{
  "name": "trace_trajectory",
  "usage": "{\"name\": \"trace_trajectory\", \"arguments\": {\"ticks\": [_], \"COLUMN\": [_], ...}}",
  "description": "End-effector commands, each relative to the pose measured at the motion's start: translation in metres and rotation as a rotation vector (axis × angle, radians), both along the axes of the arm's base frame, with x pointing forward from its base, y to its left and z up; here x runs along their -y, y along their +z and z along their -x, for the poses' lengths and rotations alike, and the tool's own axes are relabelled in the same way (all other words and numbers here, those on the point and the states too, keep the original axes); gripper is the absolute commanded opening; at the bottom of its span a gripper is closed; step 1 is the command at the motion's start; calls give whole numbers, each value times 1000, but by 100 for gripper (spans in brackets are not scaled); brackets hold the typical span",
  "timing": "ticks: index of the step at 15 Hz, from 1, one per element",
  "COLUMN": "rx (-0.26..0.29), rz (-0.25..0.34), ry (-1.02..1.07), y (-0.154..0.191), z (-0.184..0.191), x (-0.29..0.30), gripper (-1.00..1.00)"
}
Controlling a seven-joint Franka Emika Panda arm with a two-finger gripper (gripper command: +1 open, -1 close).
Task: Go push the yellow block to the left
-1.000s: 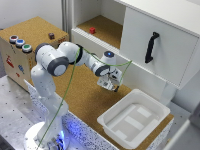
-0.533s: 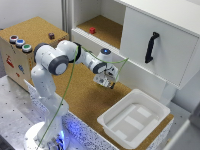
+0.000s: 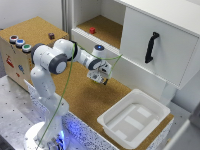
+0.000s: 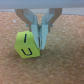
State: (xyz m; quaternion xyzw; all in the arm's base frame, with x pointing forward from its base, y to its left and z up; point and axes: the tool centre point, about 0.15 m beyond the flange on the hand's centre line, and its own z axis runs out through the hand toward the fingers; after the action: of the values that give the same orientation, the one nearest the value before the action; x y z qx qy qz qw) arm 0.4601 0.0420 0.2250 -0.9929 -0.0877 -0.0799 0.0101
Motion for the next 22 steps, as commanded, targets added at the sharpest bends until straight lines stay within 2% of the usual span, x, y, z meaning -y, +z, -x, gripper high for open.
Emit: {"name": "trace_trajectory", "arguments": {"ticks": [1,4,8,10,11,12,13,16,22], "rx": [10,-7,58,65,66,75,97,131,131], "rz": [6,-23,-20,-14,20,29,50,61,61], "ry": [15,12,-15,-7,11,9,16,49,49], "y": [16,18,50,56,58,64,74,92,92], "z": [14,18,23,29,32,33,33,32,32], "x": [-47,-56,-45,-44,-46,-46,-47,-49,-49], "gripper": [-100,-100,-100,-100,-100,100,100,100,100]}}
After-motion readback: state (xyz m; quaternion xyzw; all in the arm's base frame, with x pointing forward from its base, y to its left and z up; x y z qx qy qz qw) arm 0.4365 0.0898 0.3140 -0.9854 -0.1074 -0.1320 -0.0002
